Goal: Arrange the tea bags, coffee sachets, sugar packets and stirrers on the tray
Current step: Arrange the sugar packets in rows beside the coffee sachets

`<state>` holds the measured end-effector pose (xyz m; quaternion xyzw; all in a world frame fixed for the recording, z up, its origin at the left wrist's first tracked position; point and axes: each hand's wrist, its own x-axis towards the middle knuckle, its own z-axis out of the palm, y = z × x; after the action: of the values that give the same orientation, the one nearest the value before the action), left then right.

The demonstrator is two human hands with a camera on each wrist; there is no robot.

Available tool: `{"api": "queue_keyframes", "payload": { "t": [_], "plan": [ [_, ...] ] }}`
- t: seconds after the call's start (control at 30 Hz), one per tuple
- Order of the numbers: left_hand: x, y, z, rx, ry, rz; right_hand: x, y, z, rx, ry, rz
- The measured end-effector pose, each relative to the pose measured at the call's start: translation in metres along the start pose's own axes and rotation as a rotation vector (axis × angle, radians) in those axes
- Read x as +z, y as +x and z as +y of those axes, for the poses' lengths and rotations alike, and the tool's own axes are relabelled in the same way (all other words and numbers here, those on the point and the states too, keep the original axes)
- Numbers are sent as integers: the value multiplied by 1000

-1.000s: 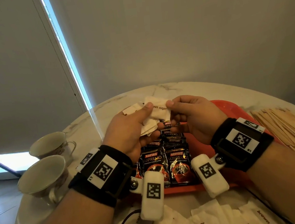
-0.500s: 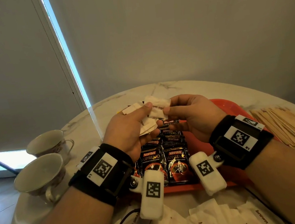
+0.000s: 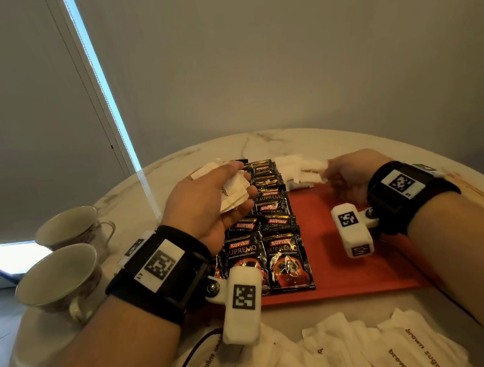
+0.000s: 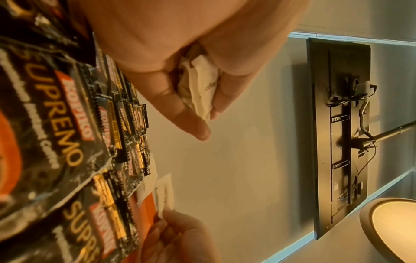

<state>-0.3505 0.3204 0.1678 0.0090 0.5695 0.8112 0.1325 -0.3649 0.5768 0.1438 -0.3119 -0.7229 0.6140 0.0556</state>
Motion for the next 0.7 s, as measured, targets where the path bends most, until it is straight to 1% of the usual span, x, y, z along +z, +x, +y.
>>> {"api": "queue_keyframes", "payload": {
  "t": [0.1,0.2,0.33,0.47,0.57,0.63,0.7],
  "plan": [
    [-1,2,0,-1,-8,-1,3,4,2,18,-140,4],
    [-2,2,2,1,-11,-9,9,4,-3,32,-203,-23],
    [-3,1,4,5,-15,-14,17,4,-10,40,-317,-5],
    [-4,1,5,3,-17,-9,19,5,-11,30,-336,24],
    [-5,1,6,0,-20,-4,19,3,-11,27,-341,16],
    [-5,0,7,-2,-24,-2,18,4,-11,23,-290,21],
    [-5,0,7,-4,-31,-9,16,2,-10,5,-221,57]
  ]
}}
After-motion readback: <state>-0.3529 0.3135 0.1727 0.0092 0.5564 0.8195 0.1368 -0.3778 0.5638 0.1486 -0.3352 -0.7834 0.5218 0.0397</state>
